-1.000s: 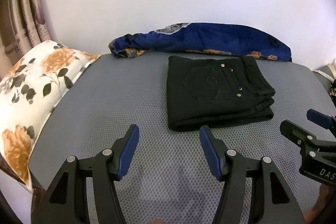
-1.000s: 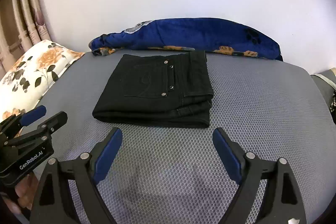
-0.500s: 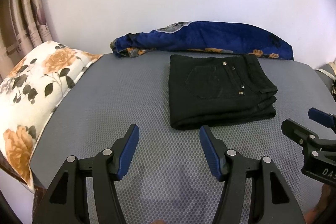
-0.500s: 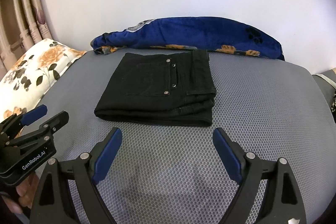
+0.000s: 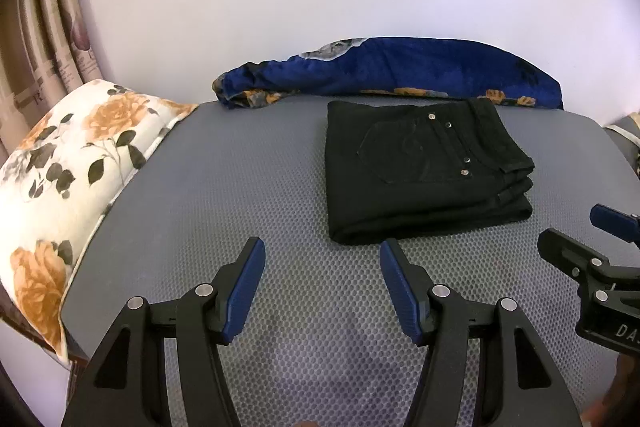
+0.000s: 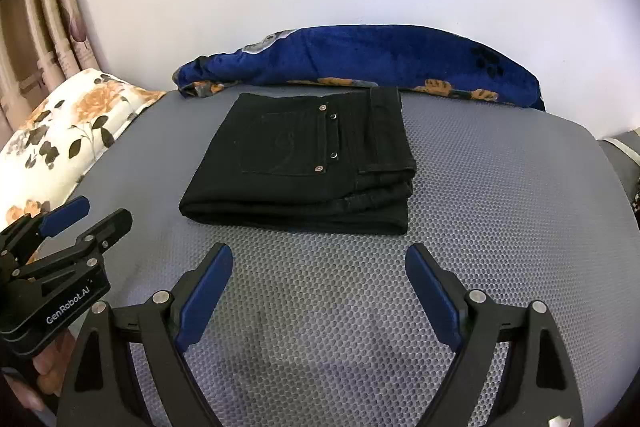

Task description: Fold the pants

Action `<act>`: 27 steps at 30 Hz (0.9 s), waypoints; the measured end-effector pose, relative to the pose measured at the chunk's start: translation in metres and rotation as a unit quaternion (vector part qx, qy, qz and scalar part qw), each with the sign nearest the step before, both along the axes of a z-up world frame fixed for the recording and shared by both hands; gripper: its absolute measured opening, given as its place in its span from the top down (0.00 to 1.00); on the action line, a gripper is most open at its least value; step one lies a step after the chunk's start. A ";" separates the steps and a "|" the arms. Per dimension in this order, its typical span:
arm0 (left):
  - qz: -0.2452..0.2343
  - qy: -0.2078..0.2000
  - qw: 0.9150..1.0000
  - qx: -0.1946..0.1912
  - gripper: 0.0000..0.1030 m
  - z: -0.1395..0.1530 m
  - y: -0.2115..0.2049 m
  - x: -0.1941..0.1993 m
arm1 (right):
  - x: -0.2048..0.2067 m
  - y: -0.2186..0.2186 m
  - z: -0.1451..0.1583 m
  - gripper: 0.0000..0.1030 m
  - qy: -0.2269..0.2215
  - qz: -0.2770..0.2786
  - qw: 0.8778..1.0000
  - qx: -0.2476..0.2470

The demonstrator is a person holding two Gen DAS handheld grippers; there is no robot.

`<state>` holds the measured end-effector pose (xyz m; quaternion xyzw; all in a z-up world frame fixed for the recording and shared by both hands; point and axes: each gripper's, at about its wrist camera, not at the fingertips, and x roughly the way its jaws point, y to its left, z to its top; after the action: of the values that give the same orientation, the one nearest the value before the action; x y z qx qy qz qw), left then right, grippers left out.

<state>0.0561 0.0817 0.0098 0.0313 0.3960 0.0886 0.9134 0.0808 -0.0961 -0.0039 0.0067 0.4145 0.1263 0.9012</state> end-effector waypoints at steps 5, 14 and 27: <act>-0.003 0.002 1.000 -0.002 0.41 -0.002 0.000 0.000 | 0.000 0.000 -0.001 0.16 0.003 0.000 1.000 0.002; -0.001 0.006 1.000 -0.003 0.41 -0.007 0.000 0.001 | 0.000 0.002 -0.003 0.16 0.008 0.002 1.000 0.000; -0.003 0.009 1.000 0.000 0.41 -0.011 -0.002 0.001 | 0.000 0.003 -0.008 0.15 0.016 0.001 1.000 0.005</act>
<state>0.0573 0.0795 -0.0009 0.0334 0.4043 0.0859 0.9100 0.0809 -0.0936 -0.0115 0.0127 0.4287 0.1295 0.8940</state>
